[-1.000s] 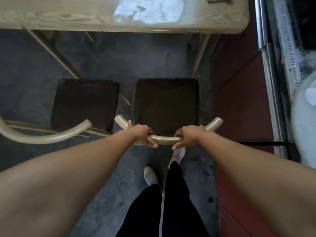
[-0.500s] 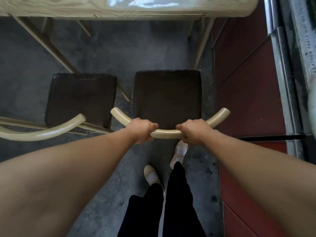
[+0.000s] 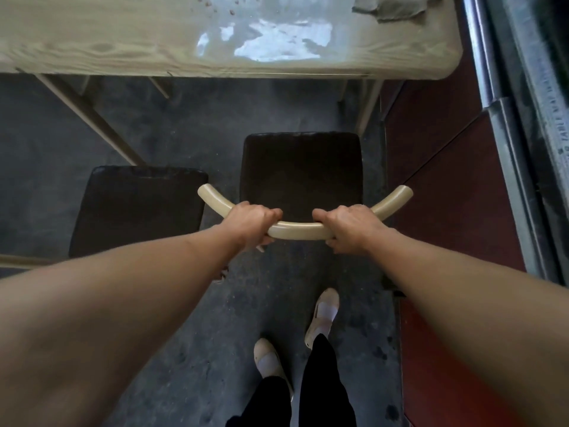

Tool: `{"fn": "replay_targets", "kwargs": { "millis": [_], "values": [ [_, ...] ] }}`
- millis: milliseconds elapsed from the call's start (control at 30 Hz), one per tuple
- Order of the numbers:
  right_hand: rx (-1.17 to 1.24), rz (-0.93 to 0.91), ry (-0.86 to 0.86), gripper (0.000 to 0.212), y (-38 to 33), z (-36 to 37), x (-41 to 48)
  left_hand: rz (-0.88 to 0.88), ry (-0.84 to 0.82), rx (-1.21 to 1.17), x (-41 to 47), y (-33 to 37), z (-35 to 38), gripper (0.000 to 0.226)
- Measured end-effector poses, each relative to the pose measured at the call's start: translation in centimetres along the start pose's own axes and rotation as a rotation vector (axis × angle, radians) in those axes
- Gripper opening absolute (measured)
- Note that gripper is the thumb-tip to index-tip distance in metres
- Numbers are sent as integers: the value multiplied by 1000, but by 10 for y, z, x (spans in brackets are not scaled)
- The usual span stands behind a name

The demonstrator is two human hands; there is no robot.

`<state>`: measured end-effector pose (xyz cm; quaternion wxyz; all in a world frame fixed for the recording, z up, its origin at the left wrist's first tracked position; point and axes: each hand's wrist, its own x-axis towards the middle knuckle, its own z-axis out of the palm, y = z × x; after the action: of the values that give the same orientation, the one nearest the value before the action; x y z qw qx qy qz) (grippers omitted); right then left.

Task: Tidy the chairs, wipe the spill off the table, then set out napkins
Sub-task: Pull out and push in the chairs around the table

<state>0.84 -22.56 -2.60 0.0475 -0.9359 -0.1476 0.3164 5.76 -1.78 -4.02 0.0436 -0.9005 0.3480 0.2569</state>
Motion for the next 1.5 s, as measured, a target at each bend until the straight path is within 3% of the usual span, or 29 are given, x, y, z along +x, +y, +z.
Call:
{"fn": "replay_targets", "kwargs": {
  "millis": [367, 800, 1167, 1267, 1333, 1400, 1500],
  "values": [
    [-124, 135, 293, 50, 53, -54, 84, -195, 185, 127, 95, -39, -50, 44],
    [-117, 153, 285, 71, 102, -113, 165, -409, 164, 45, 175, -80, -97, 68],
    [-46, 184, 253, 67, 102, -119, 173, -476, 199, -21, 180, -80, -99, 78],
    [24, 167, 237, 62, 101, -123, 171, -602, 200, -102, 176, -74, -96, 83],
    [205, 165, 272, 56, 99, -126, 164, -678, 199, -180, 168, -72, -87, 93],
    [379, 201, 403, 47, 97, -126, 155, -751, 258, -334, 159, -71, -83, 95],
    [346, 407, 654, 36, 88, -121, 144, -913, 375, -801, 152, -79, -93, 80]
  ]
}}
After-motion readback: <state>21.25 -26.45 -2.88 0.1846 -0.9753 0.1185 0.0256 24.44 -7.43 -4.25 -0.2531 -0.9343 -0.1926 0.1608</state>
